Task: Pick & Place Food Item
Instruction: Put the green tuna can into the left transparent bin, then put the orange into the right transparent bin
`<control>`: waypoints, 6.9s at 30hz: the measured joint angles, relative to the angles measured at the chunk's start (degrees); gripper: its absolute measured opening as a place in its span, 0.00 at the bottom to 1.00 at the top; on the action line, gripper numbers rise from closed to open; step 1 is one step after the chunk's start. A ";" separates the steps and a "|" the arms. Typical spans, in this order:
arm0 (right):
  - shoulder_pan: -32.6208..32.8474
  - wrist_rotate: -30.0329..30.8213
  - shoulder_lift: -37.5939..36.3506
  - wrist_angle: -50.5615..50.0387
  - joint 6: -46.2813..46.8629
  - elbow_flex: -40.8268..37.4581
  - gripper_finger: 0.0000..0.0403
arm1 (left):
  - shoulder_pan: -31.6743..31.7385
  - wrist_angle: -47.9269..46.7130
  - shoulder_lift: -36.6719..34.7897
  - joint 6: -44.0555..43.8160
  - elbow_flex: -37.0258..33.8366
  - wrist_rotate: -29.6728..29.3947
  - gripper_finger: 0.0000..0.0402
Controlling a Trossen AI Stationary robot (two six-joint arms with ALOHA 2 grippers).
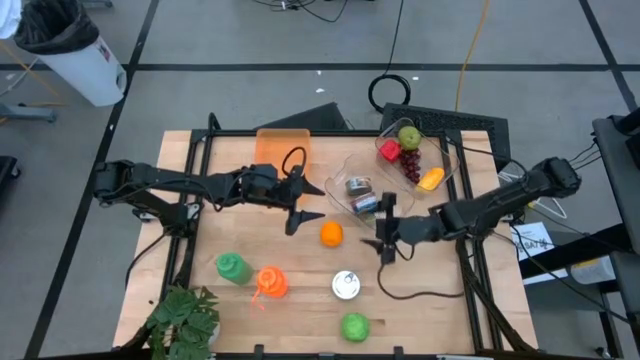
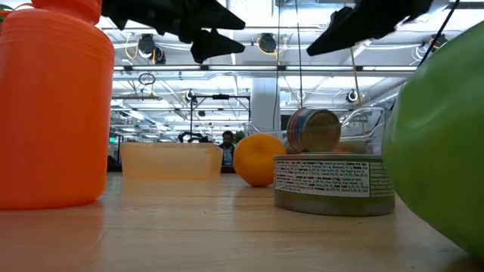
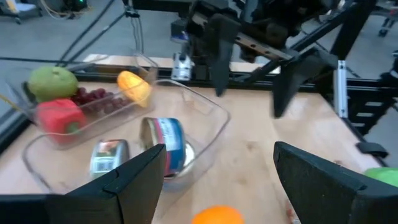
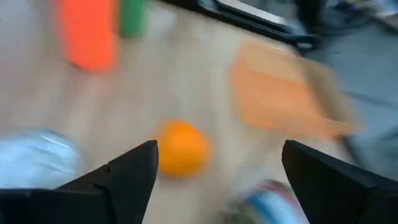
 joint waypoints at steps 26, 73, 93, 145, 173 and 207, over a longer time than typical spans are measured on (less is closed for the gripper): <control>7.98 -1.80 -0.59 2.97 18.09 -0.20 0.81 | -23.91 -16.83 31.38 -22.46 19.43 -15.90 0.72; 8.28 -1.67 -0.52 6.09 17.67 -1.05 0.81 | -22.25 -28.95 35.75 -41.21 22.93 -24.02 0.60; 8.28 -1.97 0.63 9.75 17.53 -2.61 0.81 | -20.94 -38.26 35.97 -44.27 22.67 -26.43 0.26; -7.78 -20.12 20.24 14.44 2.66 -2.16 0.34 | -23.69 -32.74 18.94 -18.26 22.86 -31.52 0.30; -18.30 -14.38 -14.50 -37.47 29.82 -2.14 0.34 | -19.87 -32.39 18.96 -11.77 20.65 -34.01 0.30; -22.72 -28.00 -15.65 -31.41 17.16 -2.05 0.56 | -19.32 -33.08 19.49 -12.99 20.65 -30.55 0.30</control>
